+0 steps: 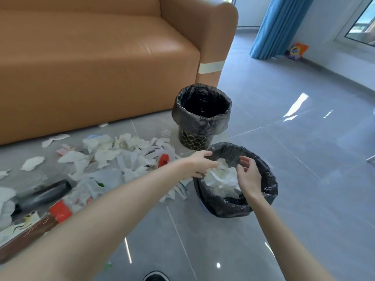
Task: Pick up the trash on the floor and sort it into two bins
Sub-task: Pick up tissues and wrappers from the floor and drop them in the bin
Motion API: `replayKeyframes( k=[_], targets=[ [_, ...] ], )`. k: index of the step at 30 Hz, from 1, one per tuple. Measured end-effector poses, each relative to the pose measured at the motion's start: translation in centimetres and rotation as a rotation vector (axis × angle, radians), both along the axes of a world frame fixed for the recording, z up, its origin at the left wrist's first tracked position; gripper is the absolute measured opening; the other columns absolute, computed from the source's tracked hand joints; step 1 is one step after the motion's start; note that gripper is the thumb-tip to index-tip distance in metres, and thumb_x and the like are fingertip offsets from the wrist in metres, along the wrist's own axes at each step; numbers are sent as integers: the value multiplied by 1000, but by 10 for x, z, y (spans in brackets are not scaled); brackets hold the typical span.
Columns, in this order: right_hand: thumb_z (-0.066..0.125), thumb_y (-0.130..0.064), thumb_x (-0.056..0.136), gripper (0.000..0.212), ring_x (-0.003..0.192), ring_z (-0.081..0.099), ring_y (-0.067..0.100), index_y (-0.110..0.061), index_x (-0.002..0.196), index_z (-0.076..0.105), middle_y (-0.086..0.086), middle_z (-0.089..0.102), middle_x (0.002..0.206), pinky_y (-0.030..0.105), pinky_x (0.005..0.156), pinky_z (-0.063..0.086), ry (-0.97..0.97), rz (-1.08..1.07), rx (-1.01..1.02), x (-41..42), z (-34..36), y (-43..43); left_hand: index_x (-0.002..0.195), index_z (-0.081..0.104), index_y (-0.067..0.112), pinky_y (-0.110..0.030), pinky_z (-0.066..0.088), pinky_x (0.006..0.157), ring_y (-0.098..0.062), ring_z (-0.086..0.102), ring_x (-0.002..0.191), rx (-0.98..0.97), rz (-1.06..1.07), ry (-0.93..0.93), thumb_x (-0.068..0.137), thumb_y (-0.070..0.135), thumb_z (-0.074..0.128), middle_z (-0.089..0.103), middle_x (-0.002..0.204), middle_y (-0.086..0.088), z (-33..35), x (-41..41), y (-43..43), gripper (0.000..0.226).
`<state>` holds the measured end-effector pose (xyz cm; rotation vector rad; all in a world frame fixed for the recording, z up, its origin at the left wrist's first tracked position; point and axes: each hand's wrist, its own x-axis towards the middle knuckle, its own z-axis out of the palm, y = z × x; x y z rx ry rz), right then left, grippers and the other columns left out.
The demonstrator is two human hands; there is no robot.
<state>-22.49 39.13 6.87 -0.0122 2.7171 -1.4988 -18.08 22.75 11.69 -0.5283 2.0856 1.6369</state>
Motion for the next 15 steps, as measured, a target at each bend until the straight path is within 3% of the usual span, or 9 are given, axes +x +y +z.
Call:
replayKeyframes(
  k=[4, 7, 9, 15],
  targets=[
    [50, -13, 95, 28, 106, 54, 11, -13, 123, 54, 1, 60, 121, 21, 88, 42, 10, 116, -27, 12, 3, -28, 140, 39, 18, -33, 48, 93, -20, 57, 111, -132, -5, 10, 96, 18, 47, 48, 133, -5, 1, 23, -40, 45],
    [50, -12, 95, 26, 93, 56, 5, -14, 120, 57, -2, 62, 111, 7, 70, 40, -1, 230, -56, 28, 1, -56, 136, 44, 20, -30, 52, 87, -15, 59, 100, -206, 8, -23, 95, 20, 47, 52, 126, -3, -6, 46, -75, 41],
    [51, -13, 95, 25, 89, 56, 2, -15, 118, 57, -3, 62, 107, 8, 67, 42, -25, 329, -47, 41, -6, -80, 134, 44, 20, -28, 51, 84, -16, 60, 101, -234, 51, -49, 96, 20, 47, 52, 127, -3, -13, 66, -102, 39],
    [52, -15, 93, 25, 95, 58, 11, -16, 118, 59, -5, 61, 114, 27, 86, 46, -141, 528, 69, 74, -44, -140, 132, 47, 19, -25, 46, 72, -18, 58, 96, -322, 235, -119, 94, 18, 46, 55, 117, -3, -53, 127, -173, 38]
  ],
)
